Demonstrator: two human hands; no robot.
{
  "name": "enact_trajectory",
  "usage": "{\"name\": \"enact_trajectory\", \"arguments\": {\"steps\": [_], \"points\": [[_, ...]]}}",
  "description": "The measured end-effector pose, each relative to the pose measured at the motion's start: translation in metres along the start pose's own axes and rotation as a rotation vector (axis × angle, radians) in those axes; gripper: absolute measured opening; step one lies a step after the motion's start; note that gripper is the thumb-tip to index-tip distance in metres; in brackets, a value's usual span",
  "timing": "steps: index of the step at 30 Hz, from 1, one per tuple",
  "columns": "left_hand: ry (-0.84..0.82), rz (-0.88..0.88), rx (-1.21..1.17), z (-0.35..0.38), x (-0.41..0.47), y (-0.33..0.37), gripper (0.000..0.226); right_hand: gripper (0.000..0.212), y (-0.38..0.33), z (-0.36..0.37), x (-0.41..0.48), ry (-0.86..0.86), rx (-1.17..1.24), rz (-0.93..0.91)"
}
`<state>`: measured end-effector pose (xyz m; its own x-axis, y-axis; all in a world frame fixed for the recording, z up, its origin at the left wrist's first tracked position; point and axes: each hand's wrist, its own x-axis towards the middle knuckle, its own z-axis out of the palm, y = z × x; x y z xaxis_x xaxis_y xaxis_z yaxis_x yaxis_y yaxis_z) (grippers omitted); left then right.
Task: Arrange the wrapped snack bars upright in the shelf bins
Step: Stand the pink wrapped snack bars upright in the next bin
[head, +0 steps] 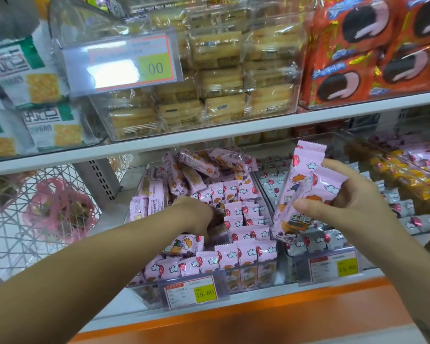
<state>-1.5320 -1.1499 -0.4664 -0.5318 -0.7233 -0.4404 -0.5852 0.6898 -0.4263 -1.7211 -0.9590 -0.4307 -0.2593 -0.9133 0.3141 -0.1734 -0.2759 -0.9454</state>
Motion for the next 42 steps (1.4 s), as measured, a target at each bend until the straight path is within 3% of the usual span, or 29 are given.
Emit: {"name": "enact_trajectory", "arguments": {"steps": [4,13,17,20,24,28,33,42], "points": [[-0.062,0.039,-0.109,0.004,0.006,-0.004,0.043,0.086,0.002,-0.001,0.0,0.002,-0.031,0.013],[-0.176,0.111,-0.068,-0.004,-0.003,-0.003,0.043,0.077,0.002,-0.003,0.0,-0.002,-0.045,0.016],[-0.258,0.161,-0.327,-0.004,-0.003,-0.007,0.044,0.075,0.001,-0.002,0.001,-0.015,-0.027,0.015],[-0.272,0.169,-0.355,-0.004,-0.003,-0.008,0.044,0.074,0.003,-0.002,0.002,-0.019,-0.024,0.019],[-0.156,0.052,-0.192,-0.004,-0.008,0.005,0.054,0.078,0.003,-0.002,0.001,-0.018,-0.029,0.022],[-0.086,-0.017,-0.091,-0.006,-0.013,0.011,0.04,0.076,0.002,0.0,0.001,-0.027,-0.021,0.03],[-0.008,-0.014,-0.248,-0.002,-0.013,0.006,0.037,0.094,0.002,-0.002,0.001,-0.025,-0.026,0.036],[0.129,0.071,-0.5,0.005,-0.016,-0.01,0.021,0.09,0.004,-0.003,0.001,-0.034,-0.04,0.034]]}}
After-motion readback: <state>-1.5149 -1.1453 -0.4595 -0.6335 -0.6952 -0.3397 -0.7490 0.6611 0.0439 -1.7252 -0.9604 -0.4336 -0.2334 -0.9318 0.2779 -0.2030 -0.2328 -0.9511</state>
